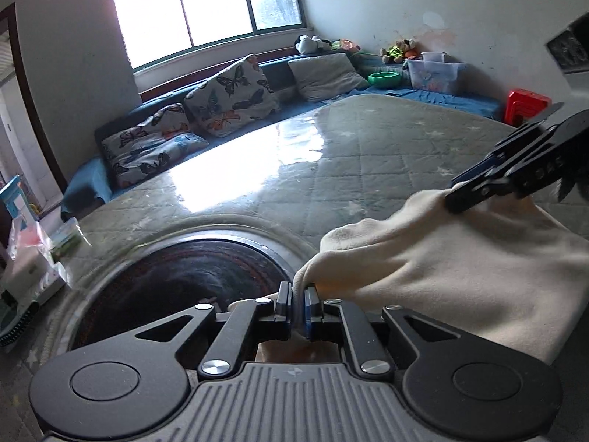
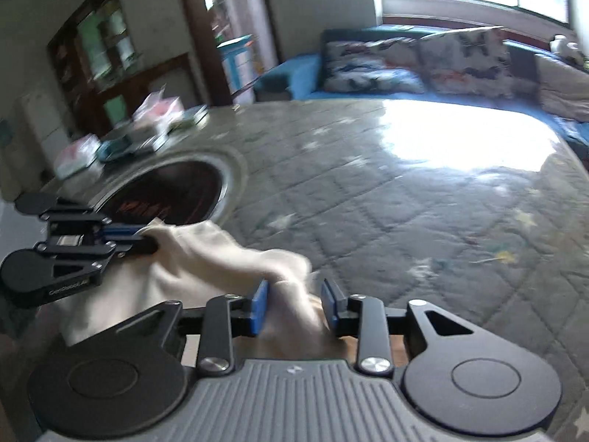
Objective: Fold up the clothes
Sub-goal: 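Lift the sweatshirt end with both grippers and fold it toward the collar, then lay the folded end down with both grippers and release it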
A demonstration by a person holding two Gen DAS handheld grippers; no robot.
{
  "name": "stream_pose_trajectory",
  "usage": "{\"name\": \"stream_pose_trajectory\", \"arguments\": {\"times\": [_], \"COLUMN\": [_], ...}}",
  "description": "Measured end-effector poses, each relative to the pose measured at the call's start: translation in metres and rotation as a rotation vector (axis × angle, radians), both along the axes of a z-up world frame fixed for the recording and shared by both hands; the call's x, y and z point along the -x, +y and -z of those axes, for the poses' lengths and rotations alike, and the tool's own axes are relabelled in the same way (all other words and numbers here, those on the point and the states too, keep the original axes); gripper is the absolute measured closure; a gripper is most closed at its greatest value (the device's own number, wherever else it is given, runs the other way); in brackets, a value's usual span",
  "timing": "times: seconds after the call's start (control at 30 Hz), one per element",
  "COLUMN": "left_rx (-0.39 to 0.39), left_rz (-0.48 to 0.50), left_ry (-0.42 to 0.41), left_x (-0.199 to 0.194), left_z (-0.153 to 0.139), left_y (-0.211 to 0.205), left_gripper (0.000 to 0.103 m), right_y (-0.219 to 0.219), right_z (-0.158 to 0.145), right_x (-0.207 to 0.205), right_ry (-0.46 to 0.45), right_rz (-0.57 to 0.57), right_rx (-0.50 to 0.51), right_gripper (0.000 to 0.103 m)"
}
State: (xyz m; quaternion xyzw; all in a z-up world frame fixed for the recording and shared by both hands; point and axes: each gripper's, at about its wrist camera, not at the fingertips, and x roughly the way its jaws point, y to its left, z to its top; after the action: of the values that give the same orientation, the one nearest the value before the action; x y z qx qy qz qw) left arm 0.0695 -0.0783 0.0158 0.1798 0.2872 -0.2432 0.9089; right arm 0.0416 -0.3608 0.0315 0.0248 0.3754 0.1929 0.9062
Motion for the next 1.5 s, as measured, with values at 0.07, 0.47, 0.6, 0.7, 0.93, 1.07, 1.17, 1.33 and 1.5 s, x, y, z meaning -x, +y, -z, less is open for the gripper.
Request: {"name": "stream_pose_trajectory", "arguments": {"times": [0.07,0.47,0.6,0.7,0.93,1.07,1.17,1.33,1.5], "left_rx": [0.004,0.142,0.098,0.13,0.225,0.228,0.233,0.287,0.387], "left_rz": [-0.013,0.017,0.017,-0.021,-0.141,-0.188,-0.222,-0.241,-0.209], "left_ry": [0.006,0.034,0.068,0.087,0.051,0.062,0.116,0.201,0.307], "left_x": [-0.005,-0.004,-0.019,-0.027,-0.006,0.024,0.039,0.041,0.037], "left_z": [-0.001,-0.03,-0.012,-0.007,-0.029,-0.032,-0.025,-0.014,-0.01], "left_y": [-0.002,-0.008,-0.021,-0.015,0.026,0.053,0.065,0.072,0.078], "left_gripper": [0.089,0.085,0.084,0.082,0.074,0.067,0.061,0.067,0.087], "right_y": [-0.008,0.033,0.045,0.049,0.052,0.053,0.056,0.059,0.062], "right_z": [-0.003,-0.01,0.005,0.008,0.014,0.015,0.014,0.013,0.014], "right_x": [0.005,0.011,-0.001,-0.003,-0.006,-0.006,-0.005,-0.005,-0.003], "right_ry": [-0.026,-0.09,-0.066,-0.076,-0.09,-0.095,-0.098,-0.103,-0.114], "right_rz": [0.058,-0.016,-0.003,0.002,-0.001,-0.012,-0.021,-0.03,-0.045], "right_rx": [-0.011,0.039,0.085,0.106,0.113,0.13,0.146,0.167,0.196], "right_gripper": [0.072,0.073,0.074,0.074,0.073,0.073,0.072,0.072,0.072]}}
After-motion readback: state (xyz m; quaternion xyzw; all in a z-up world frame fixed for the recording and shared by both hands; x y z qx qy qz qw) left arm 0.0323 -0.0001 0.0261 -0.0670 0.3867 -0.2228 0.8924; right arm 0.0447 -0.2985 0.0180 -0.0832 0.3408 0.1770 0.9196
